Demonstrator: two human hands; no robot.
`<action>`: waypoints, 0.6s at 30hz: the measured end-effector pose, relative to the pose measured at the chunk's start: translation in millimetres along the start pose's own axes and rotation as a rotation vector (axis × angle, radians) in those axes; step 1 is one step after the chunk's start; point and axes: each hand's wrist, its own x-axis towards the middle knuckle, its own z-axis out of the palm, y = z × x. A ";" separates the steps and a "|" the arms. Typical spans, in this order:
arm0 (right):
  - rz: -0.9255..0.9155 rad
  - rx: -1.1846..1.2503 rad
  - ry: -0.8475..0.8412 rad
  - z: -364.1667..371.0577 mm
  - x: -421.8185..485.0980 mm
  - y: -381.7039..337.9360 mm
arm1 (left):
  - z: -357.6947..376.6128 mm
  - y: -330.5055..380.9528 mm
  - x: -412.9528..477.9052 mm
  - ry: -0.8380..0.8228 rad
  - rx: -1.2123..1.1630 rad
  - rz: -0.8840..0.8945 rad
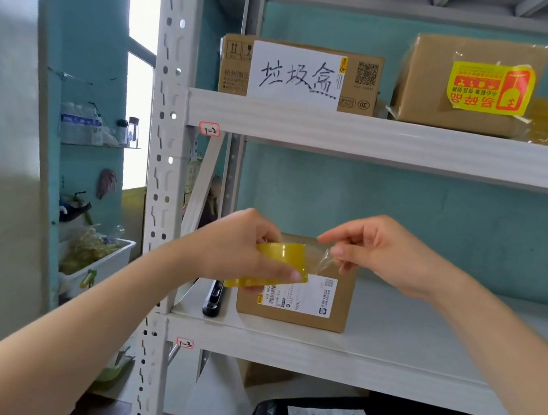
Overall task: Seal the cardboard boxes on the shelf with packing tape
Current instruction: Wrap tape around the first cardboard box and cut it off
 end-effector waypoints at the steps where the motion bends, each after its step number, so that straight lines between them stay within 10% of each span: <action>1: 0.004 0.010 -0.015 0.0 -0.5 -0.1 | -3.0 1.9 0.2 0.023 0.016 -0.005; 9: 0.134 0.295 -0.200 -1.8 0.0 7.7 | -3.9 15.6 1.1 0.209 0.477 0.184; 18: 0.138 0.551 -0.200 4.8 -4.9 13.4 | -7.5 9.5 5.1 0.126 0.226 0.147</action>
